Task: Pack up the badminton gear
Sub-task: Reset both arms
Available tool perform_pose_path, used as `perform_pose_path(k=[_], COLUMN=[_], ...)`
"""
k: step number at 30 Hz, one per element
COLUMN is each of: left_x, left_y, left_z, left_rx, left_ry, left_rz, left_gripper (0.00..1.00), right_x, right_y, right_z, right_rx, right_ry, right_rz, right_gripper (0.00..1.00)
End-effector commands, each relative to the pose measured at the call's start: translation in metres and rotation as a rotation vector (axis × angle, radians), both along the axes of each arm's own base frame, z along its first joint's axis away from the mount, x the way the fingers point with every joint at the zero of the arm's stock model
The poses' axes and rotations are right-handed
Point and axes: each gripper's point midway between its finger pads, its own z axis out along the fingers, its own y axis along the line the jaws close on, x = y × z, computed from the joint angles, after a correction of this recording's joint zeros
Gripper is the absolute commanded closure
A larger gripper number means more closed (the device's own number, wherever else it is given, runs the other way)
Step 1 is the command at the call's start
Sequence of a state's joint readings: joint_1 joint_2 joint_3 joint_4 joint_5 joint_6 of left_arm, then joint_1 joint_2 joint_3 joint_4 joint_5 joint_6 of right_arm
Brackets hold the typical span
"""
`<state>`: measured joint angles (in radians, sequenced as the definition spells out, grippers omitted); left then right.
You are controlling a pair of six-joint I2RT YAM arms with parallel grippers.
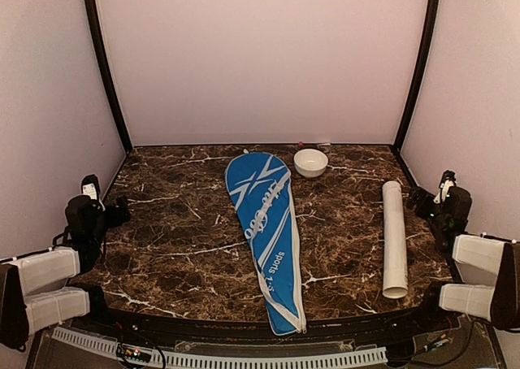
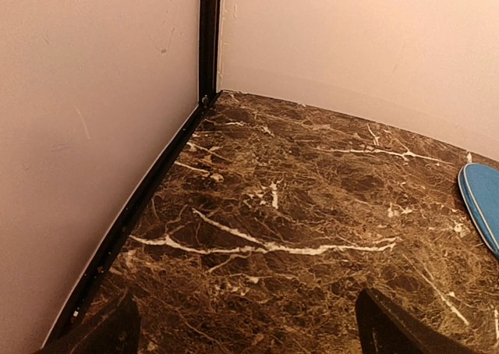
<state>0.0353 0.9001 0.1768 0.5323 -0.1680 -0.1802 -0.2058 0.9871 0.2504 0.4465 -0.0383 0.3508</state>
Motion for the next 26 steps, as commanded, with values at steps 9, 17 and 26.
perform_pose_path(k=[9, 17, 26], left_x=[0.043, 0.063, 0.064], left_y=[-0.004, -0.01, -0.01], left_z=[0.03, 0.011, 0.006], left_rx=[0.175, 0.176, 0.18], left_ry=[-0.198, -0.139, -0.14], left_rz=[-0.063, -0.108, -0.107], left_gripper=[0.01, 0.01, 0.01], right_x=[0.006, 0.004, 0.005], right_y=[-0.01, -0.006, -0.003], right_z=[0.034, 0.037, 0.036], right_rx=[-0.222, -0.25, -0.258], right_ry=[-0.314, -0.343, -0.342], right_rz=[-0.071, -0.073, -0.071], right_gripper=[0.02, 0.0, 0.0])
